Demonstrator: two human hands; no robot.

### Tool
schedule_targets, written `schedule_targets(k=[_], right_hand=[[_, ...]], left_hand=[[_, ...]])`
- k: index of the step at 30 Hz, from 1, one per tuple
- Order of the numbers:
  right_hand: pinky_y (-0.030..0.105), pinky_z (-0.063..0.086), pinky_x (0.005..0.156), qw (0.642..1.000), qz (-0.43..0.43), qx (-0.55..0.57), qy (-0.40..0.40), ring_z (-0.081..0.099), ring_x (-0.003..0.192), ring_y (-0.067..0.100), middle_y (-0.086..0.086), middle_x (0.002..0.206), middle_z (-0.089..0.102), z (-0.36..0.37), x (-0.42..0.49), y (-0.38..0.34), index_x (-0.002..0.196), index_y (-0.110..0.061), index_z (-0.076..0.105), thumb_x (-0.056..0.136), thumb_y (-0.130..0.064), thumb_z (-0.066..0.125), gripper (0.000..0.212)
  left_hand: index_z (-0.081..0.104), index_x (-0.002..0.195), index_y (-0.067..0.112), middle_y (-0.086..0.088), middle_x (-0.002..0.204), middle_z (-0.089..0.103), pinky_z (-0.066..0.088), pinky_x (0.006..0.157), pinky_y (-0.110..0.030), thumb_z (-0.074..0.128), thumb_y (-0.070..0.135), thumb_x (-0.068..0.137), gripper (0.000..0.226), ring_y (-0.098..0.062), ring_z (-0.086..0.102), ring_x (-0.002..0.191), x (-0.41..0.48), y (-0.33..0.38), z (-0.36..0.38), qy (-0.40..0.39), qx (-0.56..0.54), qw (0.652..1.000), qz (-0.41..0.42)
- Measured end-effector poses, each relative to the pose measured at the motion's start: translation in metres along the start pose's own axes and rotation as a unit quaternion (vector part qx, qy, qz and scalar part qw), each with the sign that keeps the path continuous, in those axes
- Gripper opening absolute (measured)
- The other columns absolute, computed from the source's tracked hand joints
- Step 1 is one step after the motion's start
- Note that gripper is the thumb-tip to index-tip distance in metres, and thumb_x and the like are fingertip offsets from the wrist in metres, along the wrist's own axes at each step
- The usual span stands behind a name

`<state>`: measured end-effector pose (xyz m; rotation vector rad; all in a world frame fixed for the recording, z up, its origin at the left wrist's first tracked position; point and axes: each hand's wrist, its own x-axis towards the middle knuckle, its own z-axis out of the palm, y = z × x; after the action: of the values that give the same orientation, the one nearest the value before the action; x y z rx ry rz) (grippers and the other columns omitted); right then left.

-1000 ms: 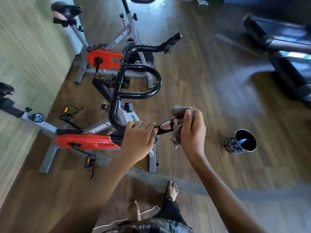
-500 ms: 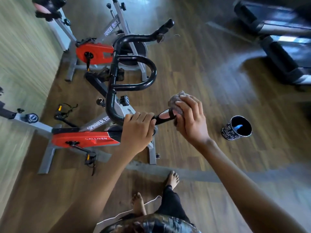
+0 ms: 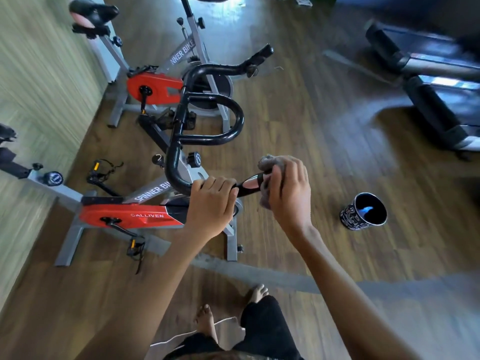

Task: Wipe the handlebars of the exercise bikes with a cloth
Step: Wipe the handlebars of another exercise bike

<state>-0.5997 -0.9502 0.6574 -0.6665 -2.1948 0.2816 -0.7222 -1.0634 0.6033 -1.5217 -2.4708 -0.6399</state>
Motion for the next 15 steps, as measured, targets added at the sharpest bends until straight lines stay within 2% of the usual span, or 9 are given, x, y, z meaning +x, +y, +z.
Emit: schedule_targets(k=[2,4,7,8,10,12,15], right_hand=[[0.041,0.050,0.093,0.994,-0.105,-0.038,-0.003,0.054,0.111,0.033,0.017,0.118,0.059,0.001,-0.008,0.019,0.114,-0.002,0.056,0.098,-0.016,0.049,0.023],[0.045,0.050,0.094,0.989,-0.147,-0.032,0.000,0.051,0.114,0.036,0.021,0.118,0.059,0.005,-0.008,0.033,0.117,-0.001,0.052,0.099,-0.019,0.048,0.026],[0.052,0.045,0.100,0.977,-0.189,-0.075,0.061,0.051,0.119,0.038,0.021,0.115,0.064,0.012,-0.005,0.033,0.114,-0.003,0.055,0.095,-0.015,0.053,0.022],[0.053,0.043,0.102,0.966,-0.220,-0.114,0.077,0.051,0.121,0.038,0.019,0.115,0.066,0.018,-0.010,0.031,0.112,-0.003,0.059,0.093,-0.014,0.057,0.022],[0.051,0.042,0.105,0.920,-0.322,-0.210,0.083,0.056,0.118,0.035,0.015,0.114,0.068,0.034,-0.019,0.025,0.108,-0.005,0.067,0.093,-0.015,0.059,0.020],[0.045,0.042,0.105,0.872,-0.400,-0.275,0.060,0.061,0.107,0.032,0.011,0.107,0.068,0.042,-0.021,0.023,0.104,-0.007,0.069,0.098,-0.019,0.052,0.022],[0.041,0.040,0.106,0.856,-0.416,-0.295,0.091,0.062,0.098,0.027,0.003,0.097,0.066,0.040,-0.015,0.031,0.101,-0.014,0.068,0.101,-0.029,0.042,0.029]], left_hand=[[0.062,0.106,0.015,0.000,0.095,0.067,0.031,0.080,-0.036,0.026,0.032,0.100,0.040,-0.023,0.057,0.083,-0.001,0.001,0.000,0.006,-0.024,1.000,-0.008],[0.063,0.104,0.016,0.002,0.093,0.066,0.032,0.080,-0.036,0.026,0.032,0.100,0.040,-0.021,0.057,0.084,-0.001,0.003,0.002,0.036,-0.038,0.999,-0.011],[0.063,0.100,0.017,0.006,0.089,0.064,0.032,0.078,-0.036,0.031,0.030,0.100,0.034,-0.020,0.056,0.080,-0.004,0.005,0.013,0.102,-0.038,0.994,-0.004],[0.063,0.099,0.018,0.006,0.088,0.063,0.032,0.078,-0.036,0.032,0.029,0.100,0.033,-0.020,0.055,0.079,-0.005,0.005,0.017,0.125,-0.034,0.992,0.001],[0.063,0.094,0.019,0.007,0.086,0.062,0.033,0.077,-0.036,0.032,0.029,0.100,0.033,-0.019,0.056,0.077,-0.005,0.003,0.025,0.163,-0.018,0.986,0.013],[0.060,0.086,0.018,0.006,0.079,0.059,0.035,0.076,-0.036,0.033,0.027,0.098,0.030,-0.020,0.055,0.074,-0.006,-0.001,0.032,0.203,0.006,0.979,0.036],[0.058,0.080,0.018,0.006,0.073,0.056,0.036,0.072,-0.037,0.035,0.025,0.097,0.030,-0.020,0.053,0.070,-0.006,-0.007,0.042,0.270,0.021,0.960,0.074]])
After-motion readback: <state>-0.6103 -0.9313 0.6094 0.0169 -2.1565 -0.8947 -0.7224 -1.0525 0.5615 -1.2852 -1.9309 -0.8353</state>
